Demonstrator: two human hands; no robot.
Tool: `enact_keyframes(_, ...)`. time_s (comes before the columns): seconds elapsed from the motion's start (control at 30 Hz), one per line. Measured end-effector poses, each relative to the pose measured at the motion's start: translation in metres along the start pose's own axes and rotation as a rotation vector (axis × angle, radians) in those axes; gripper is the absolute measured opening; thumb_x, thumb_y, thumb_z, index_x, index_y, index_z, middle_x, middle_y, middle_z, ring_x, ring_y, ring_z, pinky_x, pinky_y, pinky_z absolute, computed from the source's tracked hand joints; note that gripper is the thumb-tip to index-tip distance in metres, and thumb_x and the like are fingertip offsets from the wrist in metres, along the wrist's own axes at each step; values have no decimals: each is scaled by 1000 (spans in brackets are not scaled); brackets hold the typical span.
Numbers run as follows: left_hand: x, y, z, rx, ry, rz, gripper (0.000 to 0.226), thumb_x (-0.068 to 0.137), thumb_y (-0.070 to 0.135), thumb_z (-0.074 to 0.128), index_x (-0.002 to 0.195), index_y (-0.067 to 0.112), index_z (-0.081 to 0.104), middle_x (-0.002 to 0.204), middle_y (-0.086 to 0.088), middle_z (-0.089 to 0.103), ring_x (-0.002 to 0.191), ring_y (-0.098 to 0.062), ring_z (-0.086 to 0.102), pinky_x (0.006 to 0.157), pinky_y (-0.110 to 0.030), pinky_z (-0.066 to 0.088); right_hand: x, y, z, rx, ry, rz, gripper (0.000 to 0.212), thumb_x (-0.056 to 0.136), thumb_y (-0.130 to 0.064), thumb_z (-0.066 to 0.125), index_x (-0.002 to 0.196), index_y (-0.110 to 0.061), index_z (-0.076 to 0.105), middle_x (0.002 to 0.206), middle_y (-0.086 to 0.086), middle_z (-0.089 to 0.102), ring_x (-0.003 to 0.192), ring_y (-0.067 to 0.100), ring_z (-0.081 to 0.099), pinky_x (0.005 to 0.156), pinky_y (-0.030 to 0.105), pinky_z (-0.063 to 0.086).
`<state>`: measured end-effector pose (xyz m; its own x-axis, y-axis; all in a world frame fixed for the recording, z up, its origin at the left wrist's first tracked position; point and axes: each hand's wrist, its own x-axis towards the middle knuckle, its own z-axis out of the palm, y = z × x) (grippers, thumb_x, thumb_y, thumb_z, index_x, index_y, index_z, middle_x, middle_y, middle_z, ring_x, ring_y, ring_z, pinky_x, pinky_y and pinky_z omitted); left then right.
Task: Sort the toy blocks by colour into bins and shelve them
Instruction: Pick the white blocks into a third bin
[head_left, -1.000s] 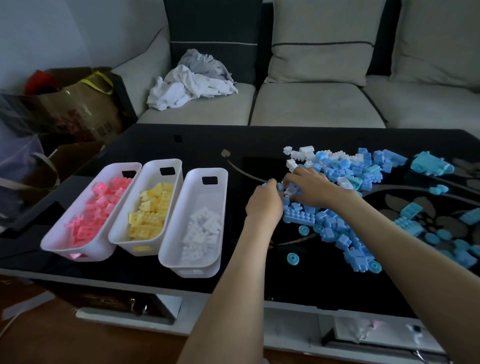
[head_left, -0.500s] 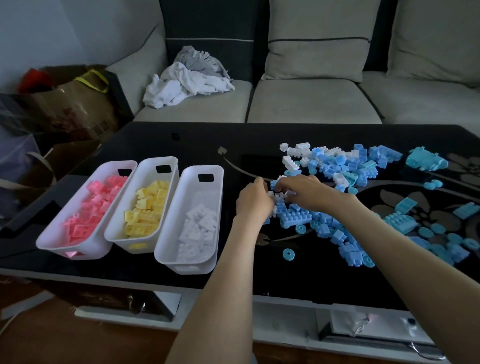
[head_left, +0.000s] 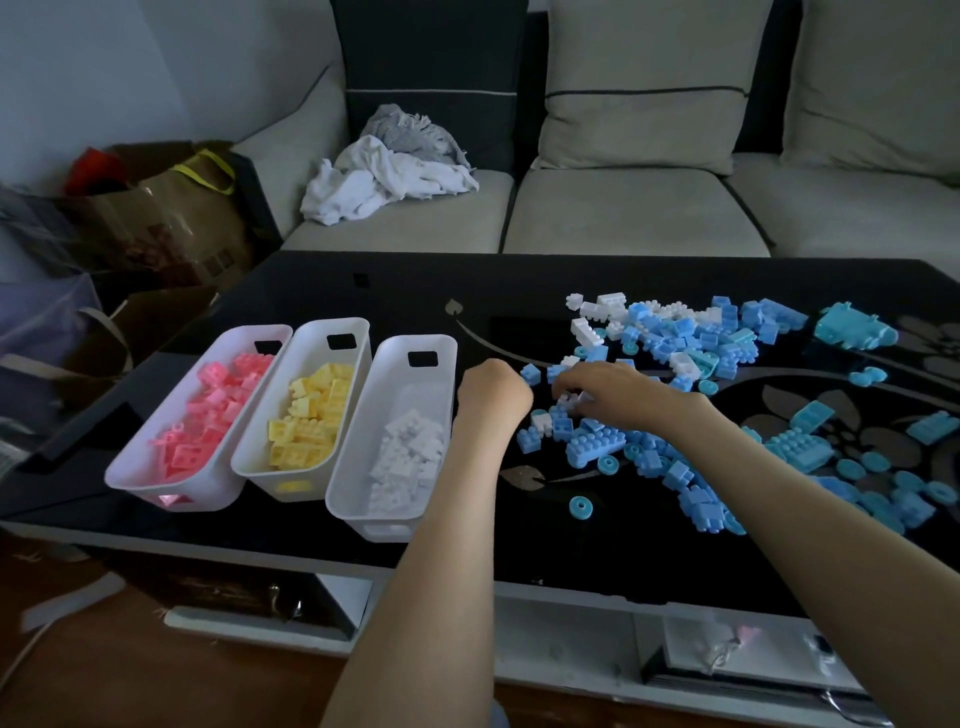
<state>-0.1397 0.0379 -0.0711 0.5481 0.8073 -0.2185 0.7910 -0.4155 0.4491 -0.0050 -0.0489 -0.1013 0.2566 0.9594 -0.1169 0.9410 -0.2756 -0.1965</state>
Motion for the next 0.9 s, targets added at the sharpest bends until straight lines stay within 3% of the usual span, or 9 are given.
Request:
enact_keyframes(0.1, -3, -5, -2, -2, -29, -19, 20, 95, 8, 43, 106, 2, 60, 112, -13, 62, 71, -19, 56, 53, -22, 37, -8, 1, -2, 110, 69, 55, 21, 97, -23, 44, 115, -22, 55, 114, -1, 58, 101, 20, 55, 87, 35, 47)
enact_keyframes(0.17, -6, -4, -3, 9, -44, -7, 19, 92, 5, 44, 102, 1, 60, 105, -13, 63, 61, -16, 50, 45, -23, 30, -15, 0, -5, 169, 134, 63, 19, 97, -22, 44, 113, -20, 55, 111, 1, 60, 94, 19, 56, 82, 33, 48)
enact_keyframes(0.23, -8, -4, -2, 56, -75, 25, 25, 90, 1, 45, 109, -1, 61, 98, -12, 62, 72, -18, 58, 46, -23, 31, -21, -2, -10, 211, 170, 64, 21, 97, -20, 44, 114, -19, 55, 110, 2, 59, 89, 17, 56, 77, 30, 48)
enact_keyframes(0.3, -6, -5, 1, 79, -100, 49, 28, 91, 2, 46, 115, 3, 61, 107, -12, 62, 88, -23, 61, 54, -24, 38, -28, -5, -15, 270, 179, 80, 22, 97, -21, 43, 117, -19, 54, 108, 2, 58, 81, 16, 57, 69, 27, 46)
enact_keyframes(0.4, -4, -6, 6, 64, -126, 65, 29, 96, 10, 45, 120, 10, 62, 109, -8, 61, 83, -20, 56, 59, -26, 40, -35, -10, -19, 350, 190, 108, 23, 97, -24, 44, 118, -21, 52, 103, 3, 59, 75, 15, 58, 63, 24, 47)
enact_keyframes(0.53, -5, -4, 11, 34, -196, 62, 30, 97, 15, 45, 121, 13, 61, 100, -5, 59, 80, -17, 55, 58, -24, 39, -40, -14, -21, 344, 190, 127, 23, 96, -23, 46, 118, -22, 52, 103, 3, 60, 81, 19, 61, 65, 25, 48)
enact_keyframes(0.7, -7, -3, 13, 76, -212, 118, 30, 96, 13, 44, 121, 11, 60, 109, -7, 61, 89, -19, 57, 70, -26, 43, -44, -12, -15, 365, 186, 159, 23, 95, -24, 49, 117, -20, 54, 99, 2, 58, 77, 14, 57, 64, 22, 44)
enact_keyframes(0.83, -12, -5, 16, 53, -195, 139, 29, 95, 13, 45, 118, 11, 61, 108, -7, 63, 91, -20, 60, 72, -28, 46, -45, -15, -11, 378, 173, 173, 23, 94, -22, 50, 117, -19, 54, 101, 2, 57, 81, 21, 58, 65, 23, 45)
enact_keyframes(0.9, -14, -4, 16, 24, -179, 127, 27, 93, 13, 47, 113, 7, 62, 97, -6, 63, 80, -18, 58, 65, -26, 45, -45, -16, -10, 399, 168, 177, 22, 94, -22, 50, 116, -19, 55, 102, 3, 58, 80, 23, 58, 67, 26, 45)
